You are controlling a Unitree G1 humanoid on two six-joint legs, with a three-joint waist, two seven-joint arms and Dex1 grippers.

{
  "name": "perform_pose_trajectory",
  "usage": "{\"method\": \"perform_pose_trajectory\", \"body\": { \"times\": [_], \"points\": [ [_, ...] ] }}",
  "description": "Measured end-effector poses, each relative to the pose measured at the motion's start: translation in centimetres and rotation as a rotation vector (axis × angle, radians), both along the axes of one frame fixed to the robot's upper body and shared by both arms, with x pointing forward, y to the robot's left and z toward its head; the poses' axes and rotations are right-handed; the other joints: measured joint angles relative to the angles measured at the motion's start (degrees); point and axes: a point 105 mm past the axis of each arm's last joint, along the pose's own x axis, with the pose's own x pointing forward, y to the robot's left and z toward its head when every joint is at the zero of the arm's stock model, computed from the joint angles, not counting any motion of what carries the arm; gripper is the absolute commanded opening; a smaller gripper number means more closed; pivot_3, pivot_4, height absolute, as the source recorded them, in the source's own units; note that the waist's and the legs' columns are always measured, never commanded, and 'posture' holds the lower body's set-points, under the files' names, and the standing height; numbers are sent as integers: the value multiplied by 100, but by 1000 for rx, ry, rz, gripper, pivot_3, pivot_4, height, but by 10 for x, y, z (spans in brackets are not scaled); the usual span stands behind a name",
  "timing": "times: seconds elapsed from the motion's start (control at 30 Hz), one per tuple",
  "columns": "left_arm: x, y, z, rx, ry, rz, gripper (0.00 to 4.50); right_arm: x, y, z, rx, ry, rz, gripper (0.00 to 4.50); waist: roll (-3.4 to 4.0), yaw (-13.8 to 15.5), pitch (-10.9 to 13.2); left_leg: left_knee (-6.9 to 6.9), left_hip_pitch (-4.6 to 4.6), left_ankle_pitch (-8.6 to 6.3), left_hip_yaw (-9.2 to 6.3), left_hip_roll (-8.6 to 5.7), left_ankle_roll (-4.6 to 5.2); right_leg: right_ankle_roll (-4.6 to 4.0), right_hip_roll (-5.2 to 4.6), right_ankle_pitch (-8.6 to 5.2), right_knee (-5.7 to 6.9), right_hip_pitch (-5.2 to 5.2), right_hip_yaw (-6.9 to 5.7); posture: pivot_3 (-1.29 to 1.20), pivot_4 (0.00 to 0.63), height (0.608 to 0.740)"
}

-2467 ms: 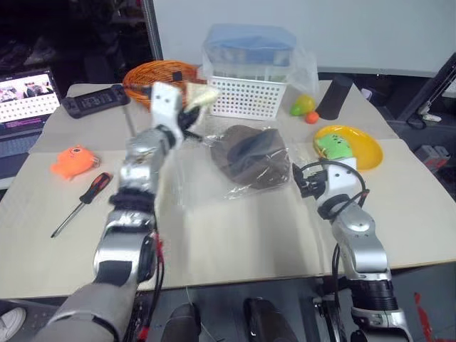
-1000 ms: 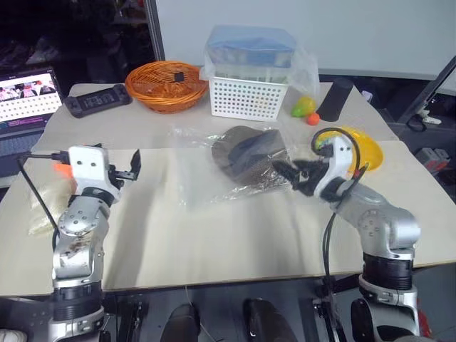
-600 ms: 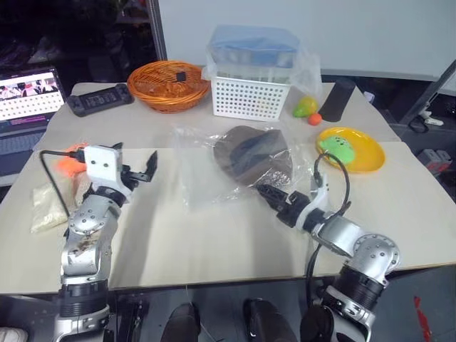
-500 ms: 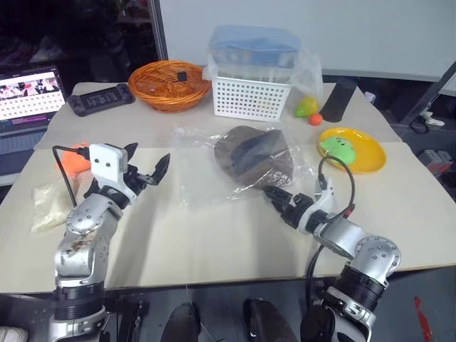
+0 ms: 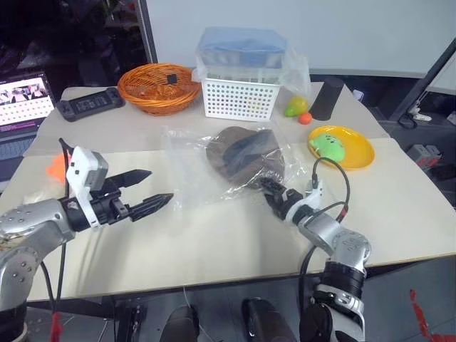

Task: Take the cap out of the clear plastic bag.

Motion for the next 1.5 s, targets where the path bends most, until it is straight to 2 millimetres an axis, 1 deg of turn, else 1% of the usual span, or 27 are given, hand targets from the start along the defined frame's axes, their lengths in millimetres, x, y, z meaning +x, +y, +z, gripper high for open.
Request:
{"method": "perform_pose_trajectory", "body": {
  "times": [0.13, 0.2, 0.3, 0.4, 0.43, 0.47, 0.6, 0.63, 0.73, 0.83, 0.87, 0.9, 0.93, 1.0, 1.03, 1.13, 1.2, 1.23, 1.3, 1.33, 1.4, 1.47, 1.5],
  "points": [
    [-6, -4, -3, -9, 32, -11, 4452, 17, 13, 1, 48, -16, 1, 3830, -2, -94, -1, -3, 14, 0, 1, 0, 0, 0, 0, 1, -1, 10, 4, 0, 150, 740],
    [-12, -7, -7, -15, 71, -32, 4452, 26, 20, 1, 78, -22, -2, 3830, -5, -122, -3, -10, 28, 0, 2, 0, 0, -1, 2, 1, -1, 19, 5, 0, 150, 740],
    [-17, -11, -8, -25, 105, -57, 4500, 41, 30, 0, 105, -27, -19, 3116, -5, -137, -3, -19, 47, 0, -1, -1, 0, -6, 3, -2, -2, 31, 4, 0, 150, 740],
    [-17, -9, -5, -26, 101, -43, 4500, 50, 37, -2, 126, -31, -34, 2084, -6, -175, -3, -32, 83, -1, -2, -1, -1, -11, 4, -6, -16, 66, 5, 0, 150, 740],
    [-16, -8, -3, -29, 93, -32, 4500, 54, 42, 2, 133, -44, -30, 1836, -13, -214, -8, -36, 94, -1, -2, -1, -1, -12, 4, -6, -19, 75, 6, 0, 150, 740],
    [-16, -7, -2, -29, 89, -25, 4500, 56, 45, 3, 136, -52, -27, 1424, -19, -237, -12, -40, 97, -1, -3, -1, -2, -13, 4, -5, -21, 75, 7, 0, 150, 740],
    [-17, -5, -4, -27, 98, -6, 4500, 61, 52, 15, 151, -112, 7, 125, -30, -278, -19, -51, 116, -2, -5, -2, -4, -17, 4, -5, -21, 80, 11, 0, 150, 740],
    [-19, -4, -4, -30, 100, -2, 4500, 62, 52, 18, 134, -137, 33, 49, -30, -286, -19, -54, 116, -5, -5, -1, -8, -18, 4, -5, -21, 77, 11, 0, 150, 740],
    [-23, -3, -4, -34, 112, 3, 4500, 60, 54, 24, 69, -175, 141, 49, -25, -269, -15, -58, 105, -6, -5, -5, -10, -23, 3, -8, -21, 64, 15, 0, 150, 740],
    [-29, -4, -7, -38, 139, -3, 4500, 55, 58, 33, -50, -204, 310, 49, -10, -241, 2, -58, 49, -1, -2, -11, -2, -24, 1, -8, -17, 8, 17, 0, 150, 740],
    [-31, -4, -7, -44, 145, -3, 4500, 52, 60, 41, -108, -254, 402, 49, -2, -233, 12, -55, 20, 0, -1, -12, -1, -23, 1, -6, -10, -18, 19, 0, 150, 740],
    [-33, -5, -7, -49, 151, -9, 4500, 48, 63, 54, -184, -319, 509, 49, 14, -228, 31, -52, -9, 1, 2, -14, 0, 2, 2, 8, -6, -46, 21, 0, 150, 740],
    [-35, -7, -7, -50, 156, -17, 4500, 45, 66, 70, -230, -386, 579, 49, 17, -223, 33, -53, -26, 1, 3, -16, 0, 12, 2, 14, 1, -69, 22, 0, 150, 740],
    [-35, -8, -7, -47, 149, -12, 4500, 41, 74, 91, -320, -496, 689, 49, 16, -220, 32, -62, -30, -3, 3, -10, 3, 8, 15, 10, 4, -79, 22, 0, 150, 740],
    [-33, -7, -5, -46, 137, 0, 4500, 38, 79, 95, -380, -550, 753, 49, 16, -213, 32, -70, -32, -5, 3, -10, 4, 0, 16, 10, 5, -85, 22, 0, 150, 740],
    [-31, -6, -4, -51, 124, 28, 4500, 26, 86, 98, -476, -657, 948, 49, 17, -184, 32, -66, -63, -11, 3, -11, -3, -20, 15, 19, 7, -114, 21, 0, 150, 740],
    [-31, -6, -6, -52, 129, 31, 4500, 22, 87, 97, -528, -695, 1022, 49, 17, -173, 33, -57, -75, -17, 4, -11, -12, -23, 13, 22, 4, -120, 22, 0, 150, 740],
    [-33, -8, -7, -50, 136, 30, 4500, 20, 87, 97, -582, -726, 1064, 49, 16, -168, 33, -55, -76, -19, 6, -13, -16, -21, 9, 21, 4, -120, 23, 0, 150, 740],
    [-35, -11, -9, -55, 140, 23, 4500, 21, 89, 96, -668, -772, 1099, 49, 16, -146, 33, -53, -77, -20, 7, -15, -17, -20, 6, 21, 3, -120, 24, 0, 150, 740],
    [-36, -11, -9, -55, 139, 28, 4500, 24, 90, 94, -745, -803, 1092, 49, 16, -137, 33, -53, -76, -20, 7, -15, -17, -21, 6, 22, 4, -119, 23, 0, 150, 740],
    [-36, -12, -10, -59, 139, 35, 4500, 34, 92, 89, -904, -843, 1050, 745, 16, -116, 33, -53, -74, -19, 7, -14, -18, -22, 6, 22, 8, -120, 23, 0, 150, 740],
    [-38, -15, -11, -67, 142, 32, 4500, 51, 91, 82, -1155, -897, 942, 1245, 16, -97, 33, -52, -72, -17, 7, -14, -20, -23, 6, 22, 11, -121, 24, 0, 150, 740],
    [-39, -15, -11, -73, 147, 33, 4500, 57, 91, 83, -1229, -923, 887, 1633, 15, -92, 33, -51, -72, -16, 7, -14, -22, -24, 6, 23, 12, -121, 24, 0, 150, 740]
  ]
}}
